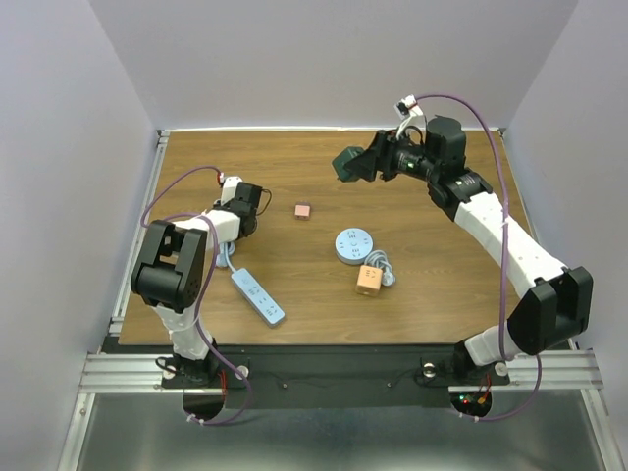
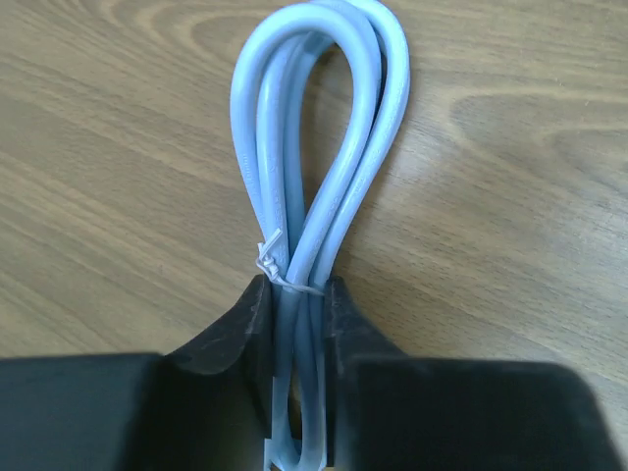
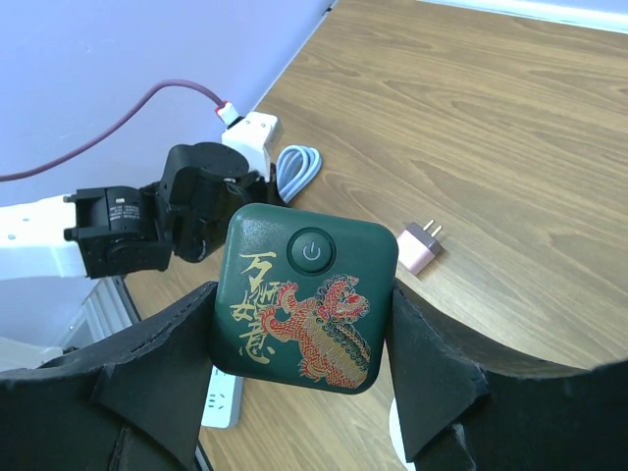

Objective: Insert the plug

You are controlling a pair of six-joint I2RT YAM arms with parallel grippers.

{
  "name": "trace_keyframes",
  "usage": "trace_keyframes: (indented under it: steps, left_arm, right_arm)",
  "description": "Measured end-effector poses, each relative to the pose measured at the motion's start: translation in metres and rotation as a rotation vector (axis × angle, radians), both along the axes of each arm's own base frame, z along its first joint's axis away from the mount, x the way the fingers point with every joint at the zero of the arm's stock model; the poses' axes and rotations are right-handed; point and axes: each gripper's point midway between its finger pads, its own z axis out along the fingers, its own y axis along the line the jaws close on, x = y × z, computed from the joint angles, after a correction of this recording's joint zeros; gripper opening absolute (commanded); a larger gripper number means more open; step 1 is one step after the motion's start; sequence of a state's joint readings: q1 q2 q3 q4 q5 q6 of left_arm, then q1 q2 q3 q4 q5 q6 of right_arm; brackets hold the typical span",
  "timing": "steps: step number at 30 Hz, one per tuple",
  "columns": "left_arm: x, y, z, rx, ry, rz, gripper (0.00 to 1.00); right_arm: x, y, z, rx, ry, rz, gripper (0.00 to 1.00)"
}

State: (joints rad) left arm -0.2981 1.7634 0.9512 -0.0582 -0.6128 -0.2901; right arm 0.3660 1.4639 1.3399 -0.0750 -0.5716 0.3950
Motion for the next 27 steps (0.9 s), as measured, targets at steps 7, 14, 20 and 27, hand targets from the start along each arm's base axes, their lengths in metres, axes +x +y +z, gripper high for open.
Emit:
trace_keyframes:
  steps: [7, 14, 20, 27]
  left_arm:
    - [0.002, -0.005, 0.001, -0.013, 0.019, -0.031, 0.00]
    - [0.039, -0.070, 0.008, -0.117, 0.004, -0.190, 0.00]
    - [0.087, -0.136, 0.024, -0.213, -0.055, -0.337, 0.00]
    - [0.120, -0.181, 0.042, -0.301, -0.098, -0.477, 0.00]
  right_arm:
    - [-0.001, -0.004, -0.005, -0.010, 0.002, -0.017, 0.00]
    - [0.001, -0.010, -0.008, -0.029, -0.013, -0.040, 0.00]
    - [-0.010, -0.018, -0.010, -0.057, -0.050, -0.046, 0.00]
    - [-0.019, -0.023, -0.014, -0.089, -0.091, -0.039, 0.00]
